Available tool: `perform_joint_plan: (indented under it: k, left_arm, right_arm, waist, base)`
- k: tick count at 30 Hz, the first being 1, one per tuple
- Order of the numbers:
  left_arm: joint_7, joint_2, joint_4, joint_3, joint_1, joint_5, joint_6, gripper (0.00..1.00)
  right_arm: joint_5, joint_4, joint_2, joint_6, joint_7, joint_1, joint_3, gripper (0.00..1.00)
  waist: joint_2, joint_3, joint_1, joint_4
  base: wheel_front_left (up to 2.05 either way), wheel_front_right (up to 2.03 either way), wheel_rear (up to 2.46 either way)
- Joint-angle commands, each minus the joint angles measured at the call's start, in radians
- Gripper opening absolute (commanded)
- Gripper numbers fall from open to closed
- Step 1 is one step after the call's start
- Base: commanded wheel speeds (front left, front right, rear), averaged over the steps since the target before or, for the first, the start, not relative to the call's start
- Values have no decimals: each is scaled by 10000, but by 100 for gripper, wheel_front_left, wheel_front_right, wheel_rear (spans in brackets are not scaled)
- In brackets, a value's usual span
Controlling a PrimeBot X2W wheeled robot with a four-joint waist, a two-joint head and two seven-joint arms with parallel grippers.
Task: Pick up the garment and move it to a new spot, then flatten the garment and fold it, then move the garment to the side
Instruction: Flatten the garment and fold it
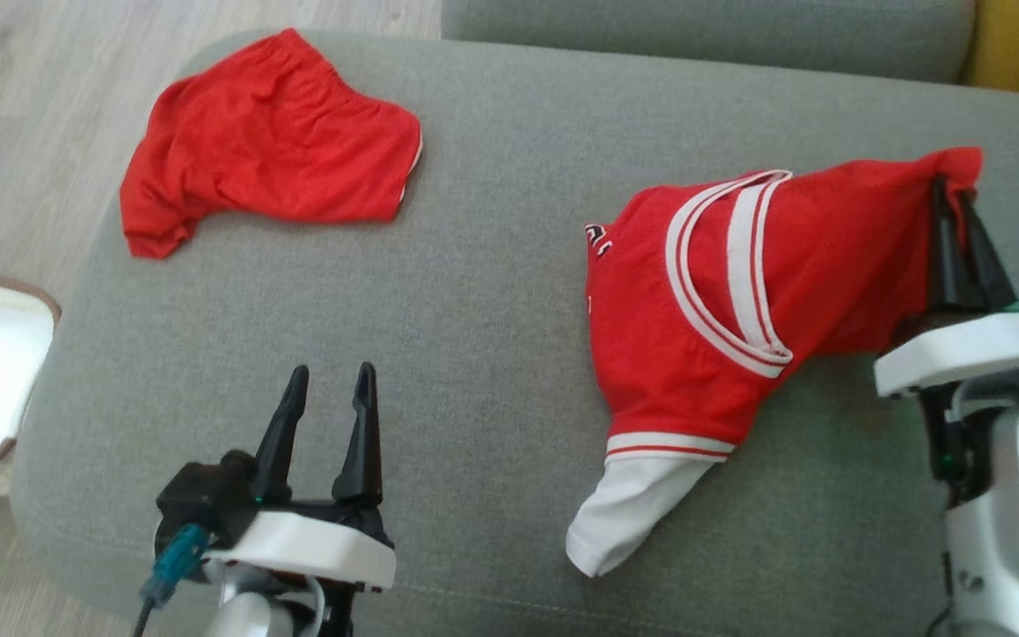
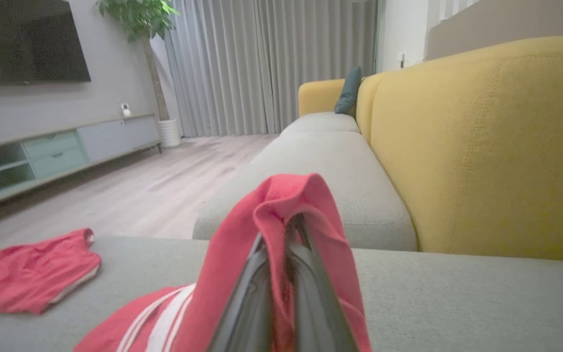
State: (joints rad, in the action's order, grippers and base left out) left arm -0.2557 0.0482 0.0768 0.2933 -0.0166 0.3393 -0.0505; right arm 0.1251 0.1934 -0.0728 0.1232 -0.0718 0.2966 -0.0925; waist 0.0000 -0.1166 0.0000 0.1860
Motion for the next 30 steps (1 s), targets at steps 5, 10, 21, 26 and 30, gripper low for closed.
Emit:
perform_joint_plan:
  k: [5, 10, 21, 26, 30]
  left_arm:
    - [-61, 20, -556, -78, 668, 177, -69, 100]
    - [-61, 20, -615, -13, 871, 186, -106, 100]
    - [-61, 20, -693, -151, 936, -15, -176, 100]
    - [-61, 20, -663, -253, 812, -110, -152, 100]
    - [-61, 20, -661, -350, 739, -186, -126, 100]
  right_arm:
    - [-776, 958, -716, 75, 498, 1546, -160, 0]
    - [-1260, 2898, -1007, 75, 242, 2781, -532, 0]
    - [-1718, 5443, -1010, 75, -1407, 4056, -935, 100]
    - [-1066, 4549, -448, 75, -1837, 3046, -474, 100]
    - [-349, 3490, -102, 75, -1877, 1640, 523, 100]
  waist:
    - [0, -653, 0, 319]
    - [0, -955, 0, 550]
    - [0, -954, 0, 149]
    - [0, -740, 0, -360]
    - [0, -675, 0, -783]
  base:
    - [0, 0, 0]
    - [0, 0, 0]
    - [0, 0, 0]
    - [0, 0, 0]
    - [0, 0, 0]
